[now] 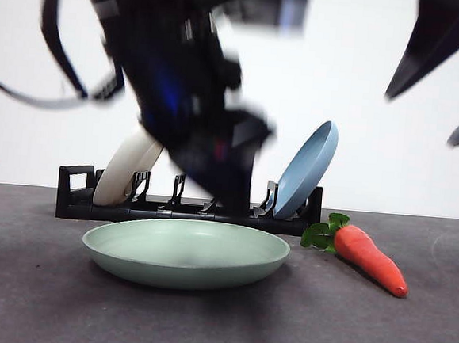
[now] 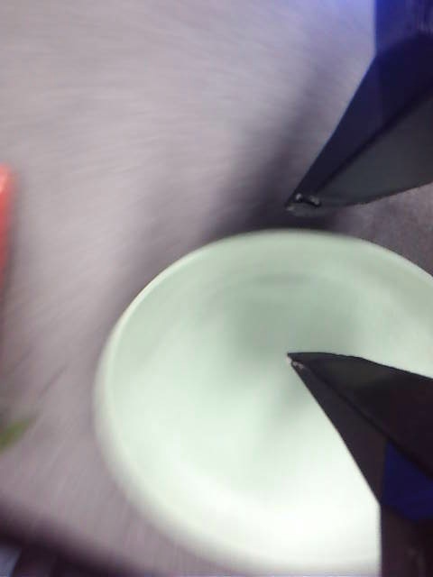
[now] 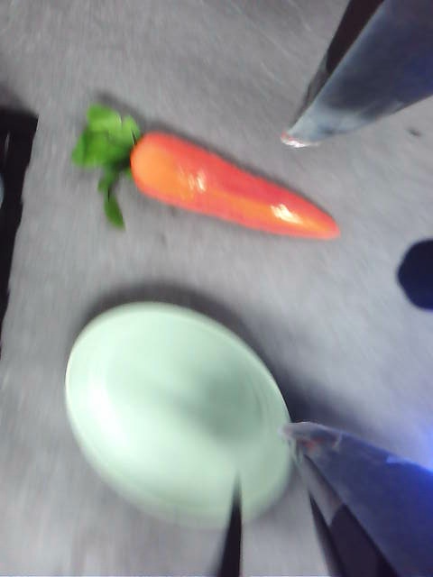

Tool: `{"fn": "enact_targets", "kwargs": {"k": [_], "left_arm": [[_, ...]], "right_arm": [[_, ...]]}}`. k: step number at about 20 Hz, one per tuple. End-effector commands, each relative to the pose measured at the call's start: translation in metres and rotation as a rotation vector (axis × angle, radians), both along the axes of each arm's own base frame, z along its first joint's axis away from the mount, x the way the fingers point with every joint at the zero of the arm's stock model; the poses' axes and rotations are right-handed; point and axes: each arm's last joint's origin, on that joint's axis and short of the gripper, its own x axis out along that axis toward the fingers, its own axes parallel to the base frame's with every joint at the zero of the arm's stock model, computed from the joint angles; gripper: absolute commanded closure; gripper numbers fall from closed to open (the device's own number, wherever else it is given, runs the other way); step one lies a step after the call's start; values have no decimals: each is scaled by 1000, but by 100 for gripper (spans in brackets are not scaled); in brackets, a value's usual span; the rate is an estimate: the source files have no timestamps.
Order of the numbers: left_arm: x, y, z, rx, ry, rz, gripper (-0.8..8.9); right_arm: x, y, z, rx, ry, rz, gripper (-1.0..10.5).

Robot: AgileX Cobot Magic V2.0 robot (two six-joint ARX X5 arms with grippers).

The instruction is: Take the green plate from the plate rack,put the plate on the table,take the carrot from the table,put the carrot in the plate

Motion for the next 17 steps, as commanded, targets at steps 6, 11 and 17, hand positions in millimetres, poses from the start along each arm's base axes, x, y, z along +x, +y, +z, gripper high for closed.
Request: {"fn": "enact_targets", "kwargs": {"k": [6,11,17], "left_arm": [[-44,60,104,-514,-68,122,553],[-70,103,136,-669,-116,112,553],[-79,119,139,-669,-113,116,553]], "right_arm": [[55,28,-55,-104,16,-46,301],[78,41,-91,-154,28,-87,412],[91,46,-119,-161,53,-113,568]]}}
